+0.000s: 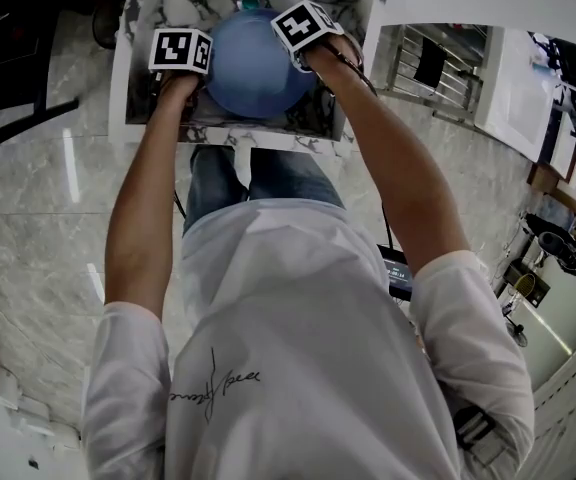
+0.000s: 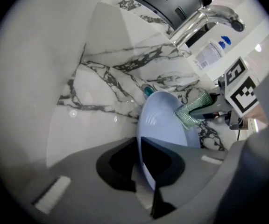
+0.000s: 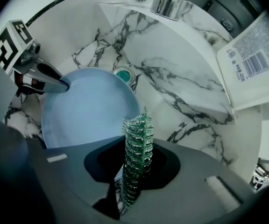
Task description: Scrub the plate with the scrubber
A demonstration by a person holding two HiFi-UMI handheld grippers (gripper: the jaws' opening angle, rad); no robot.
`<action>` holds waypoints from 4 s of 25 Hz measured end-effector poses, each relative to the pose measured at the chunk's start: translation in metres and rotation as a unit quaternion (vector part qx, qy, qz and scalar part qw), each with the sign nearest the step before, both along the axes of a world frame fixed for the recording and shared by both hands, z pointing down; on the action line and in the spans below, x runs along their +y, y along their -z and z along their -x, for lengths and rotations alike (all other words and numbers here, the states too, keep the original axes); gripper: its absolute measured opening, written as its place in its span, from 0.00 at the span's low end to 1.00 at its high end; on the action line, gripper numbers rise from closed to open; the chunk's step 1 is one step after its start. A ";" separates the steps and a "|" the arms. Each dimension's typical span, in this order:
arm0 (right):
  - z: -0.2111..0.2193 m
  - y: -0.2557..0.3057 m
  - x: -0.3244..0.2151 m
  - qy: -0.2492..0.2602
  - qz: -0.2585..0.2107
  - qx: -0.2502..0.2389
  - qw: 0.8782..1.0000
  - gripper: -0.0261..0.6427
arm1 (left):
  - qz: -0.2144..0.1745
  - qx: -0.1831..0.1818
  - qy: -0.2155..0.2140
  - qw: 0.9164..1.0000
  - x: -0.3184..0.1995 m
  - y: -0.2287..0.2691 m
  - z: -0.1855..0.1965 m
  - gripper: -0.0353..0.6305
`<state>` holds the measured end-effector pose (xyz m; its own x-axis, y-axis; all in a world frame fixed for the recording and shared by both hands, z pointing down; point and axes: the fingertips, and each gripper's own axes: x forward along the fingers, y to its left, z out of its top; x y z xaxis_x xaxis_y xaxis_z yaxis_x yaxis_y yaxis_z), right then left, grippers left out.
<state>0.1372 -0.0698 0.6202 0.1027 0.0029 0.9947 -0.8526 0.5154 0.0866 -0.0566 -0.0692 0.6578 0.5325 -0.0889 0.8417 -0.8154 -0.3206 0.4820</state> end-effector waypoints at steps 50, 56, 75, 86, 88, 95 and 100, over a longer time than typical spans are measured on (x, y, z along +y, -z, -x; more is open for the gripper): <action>0.023 0.002 0.082 -0.114 0.081 -0.075 0.987 0.14 | -0.001 -0.005 0.001 1.000 -0.002 0.000 0.002 0.17; 0.026 0.001 0.089 -0.146 0.086 -0.102 0.980 0.14 | -0.001 -0.004 0.001 1.000 -0.001 0.001 0.002 0.17; 0.046 -0.008 0.104 -0.198 0.112 -0.167 0.959 0.14 | -0.001 -0.005 0.000 1.000 -0.002 0.000 0.001 0.17; 0.073 -0.013 0.107 -0.236 0.137 -0.222 0.936 0.14 | 0.000 -0.005 0.001 1.000 0.000 0.000 0.001 0.17; 0.079 -0.014 0.106 -0.247 0.140 -0.233 0.930 0.14 | 0.001 -0.005 0.001 1.000 0.000 0.000 0.001 0.17; 0.095 -0.015 0.104 -0.273 0.153 -0.262 0.913 0.14 | 0.002 -0.004 0.002 1.000 0.000 0.000 0.001 0.18; 0.104 -0.017 0.101 -0.295 0.161 -0.279 0.899 0.14 | 0.005 0.001 0.005 1.000 0.001 -0.002 0.001 0.18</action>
